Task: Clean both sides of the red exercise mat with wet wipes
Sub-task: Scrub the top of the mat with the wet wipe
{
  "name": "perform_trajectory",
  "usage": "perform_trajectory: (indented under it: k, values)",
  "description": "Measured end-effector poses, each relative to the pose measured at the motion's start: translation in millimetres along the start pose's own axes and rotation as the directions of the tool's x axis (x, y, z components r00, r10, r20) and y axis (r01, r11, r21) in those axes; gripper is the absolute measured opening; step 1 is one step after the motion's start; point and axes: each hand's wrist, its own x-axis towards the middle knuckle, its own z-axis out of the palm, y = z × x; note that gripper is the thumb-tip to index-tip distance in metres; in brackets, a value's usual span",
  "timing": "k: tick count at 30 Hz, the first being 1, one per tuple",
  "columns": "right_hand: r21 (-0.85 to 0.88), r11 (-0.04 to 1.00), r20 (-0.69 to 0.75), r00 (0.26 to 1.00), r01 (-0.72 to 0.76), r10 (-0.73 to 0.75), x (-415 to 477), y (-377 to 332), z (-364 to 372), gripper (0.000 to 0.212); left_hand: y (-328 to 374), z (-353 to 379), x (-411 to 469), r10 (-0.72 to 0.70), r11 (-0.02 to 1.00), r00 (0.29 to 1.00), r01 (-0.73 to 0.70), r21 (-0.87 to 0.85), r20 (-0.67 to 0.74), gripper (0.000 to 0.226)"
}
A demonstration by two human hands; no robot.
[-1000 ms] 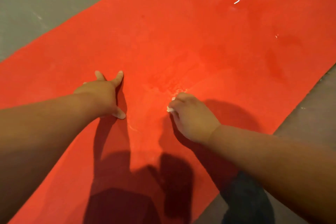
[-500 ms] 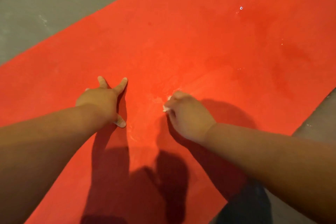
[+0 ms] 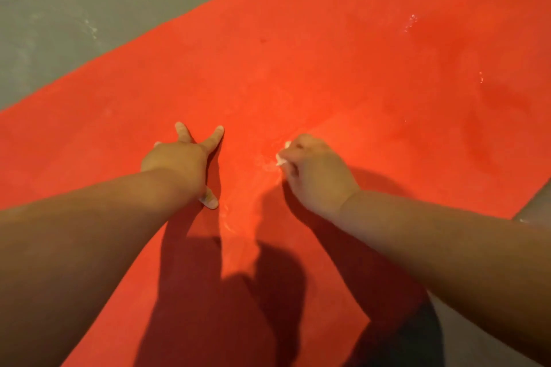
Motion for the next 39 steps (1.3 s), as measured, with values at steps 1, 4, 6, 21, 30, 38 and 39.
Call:
perform_trajectory:
  k: [1,4,6,21,30,38,39]
  values:
    - [0.022,0.985,0.104,0.979,0.171,-0.172,-5.6,-14.1,6.1,0.023,0.2,0.0,-0.1,-0.003,1.0,1.0,0.003,-0.004,0.002,0.141]
    - [-0.063,0.922,0.236,0.903,0.381,-0.358,19.1,1.5,-1.4,0.03,-0.7,2.4,0.5,-0.003,1.0,1.0,0.003,-0.009,-0.005,0.14]
    - [-0.196,0.974,0.116,0.988,0.118,-0.097,49.9,42.9,-26.3,0.026,-1.7,3.4,0.8,-0.001,1.0,1.0,0.001,-0.015,-0.001,0.139]
    - [-0.053,0.963,0.111,0.96,0.265,-0.258,3.7,8.2,-3.6,0.03,-0.3,4.0,-4.4,-0.007,0.998,1.0,0.007,-0.06,0.013,0.136]
    - [-0.008,0.938,-0.219,0.916,-0.345,0.335,27.4,16.0,-8.2,0.016,-0.8,-0.4,-11.2,-0.019,0.994,0.999,0.023,-0.103,0.044,0.134]
    - [-0.003,0.999,-0.157,0.987,-0.033,0.032,45.3,31.2,-6.4,0.012,-6.2,7.5,-11.6,0.008,0.989,1.0,-0.008,-0.148,0.0,0.131]
    - [-0.021,0.981,-0.204,0.961,-0.193,0.184,61.2,51.4,-20.7,0.016,-6.0,7.8,-12.5,0.01,0.987,1.0,-0.01,-0.157,-0.001,0.131]
